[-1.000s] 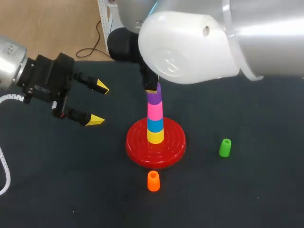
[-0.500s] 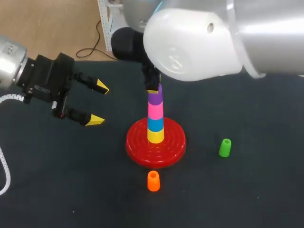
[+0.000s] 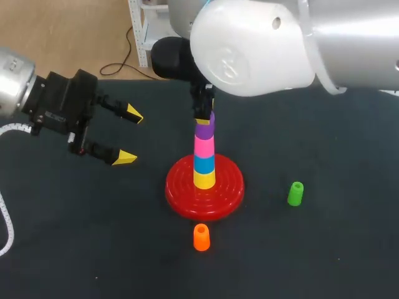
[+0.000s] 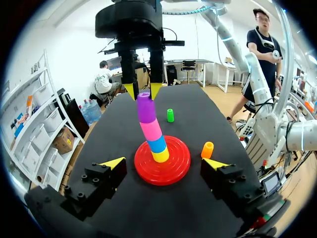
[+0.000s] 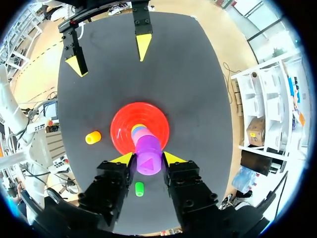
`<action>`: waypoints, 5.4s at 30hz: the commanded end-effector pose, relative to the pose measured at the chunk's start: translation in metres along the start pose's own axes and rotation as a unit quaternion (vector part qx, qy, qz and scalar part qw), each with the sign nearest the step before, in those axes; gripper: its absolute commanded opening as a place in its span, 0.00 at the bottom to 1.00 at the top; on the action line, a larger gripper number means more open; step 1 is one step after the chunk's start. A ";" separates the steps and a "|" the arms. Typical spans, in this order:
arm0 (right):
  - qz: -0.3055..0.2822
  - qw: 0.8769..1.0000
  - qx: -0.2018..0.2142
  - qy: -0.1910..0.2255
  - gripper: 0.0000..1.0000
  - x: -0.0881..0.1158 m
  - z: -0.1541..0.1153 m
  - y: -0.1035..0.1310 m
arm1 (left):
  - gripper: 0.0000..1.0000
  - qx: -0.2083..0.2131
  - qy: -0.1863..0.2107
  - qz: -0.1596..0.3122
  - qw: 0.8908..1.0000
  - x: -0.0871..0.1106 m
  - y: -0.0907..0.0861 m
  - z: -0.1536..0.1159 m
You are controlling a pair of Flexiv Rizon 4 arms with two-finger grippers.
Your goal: Pick up and stack the cylinders on the red base in this order: pink,purple,orange,green
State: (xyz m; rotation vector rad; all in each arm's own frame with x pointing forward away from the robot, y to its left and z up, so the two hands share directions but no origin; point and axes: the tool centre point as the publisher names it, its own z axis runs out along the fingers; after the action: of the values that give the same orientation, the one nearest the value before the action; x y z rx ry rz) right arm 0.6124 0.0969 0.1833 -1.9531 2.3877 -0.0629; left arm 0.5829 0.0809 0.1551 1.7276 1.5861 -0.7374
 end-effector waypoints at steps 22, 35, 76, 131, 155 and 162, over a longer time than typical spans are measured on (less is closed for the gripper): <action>0.006 0.999 0.035 -0.030 1.00 0.010 -0.020 0.015 | 1.00 -0.001 -0.002 0.002 1.000 0.002 0.000 0.000; -0.067 0.995 0.041 -0.067 1.00 0.052 -0.055 0.080 | 1.00 -0.001 -0.002 0.002 1.000 0.002 0.000 0.000; -0.108 0.994 -0.017 0.016 1.00 0.032 0.113 0.159 | 1.00 -0.001 -0.002 0.002 1.000 0.002 0.000 0.000; -0.075 0.997 -0.006 0.007 1.00 0.018 0.142 0.154 | 1.00 -0.001 -0.002 0.002 1.000 0.002 0.000 0.000; -0.068 0.998 -0.013 0.005 0.82 0.025 0.140 0.154 | 1.00 -0.001 -0.002 0.002 1.000 0.002 0.000 0.000; -0.070 0.997 -0.012 0.013 0.49 0.020 0.143 0.157 | 1.00 -0.001 -0.002 0.002 1.000 0.002 0.000 0.000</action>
State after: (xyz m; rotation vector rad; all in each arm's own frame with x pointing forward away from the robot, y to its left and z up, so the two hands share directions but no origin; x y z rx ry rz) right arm 0.4653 0.1055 0.0319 -2.1412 2.2684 -0.0546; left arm 0.5829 0.0809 0.1551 1.7276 1.5861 -0.7374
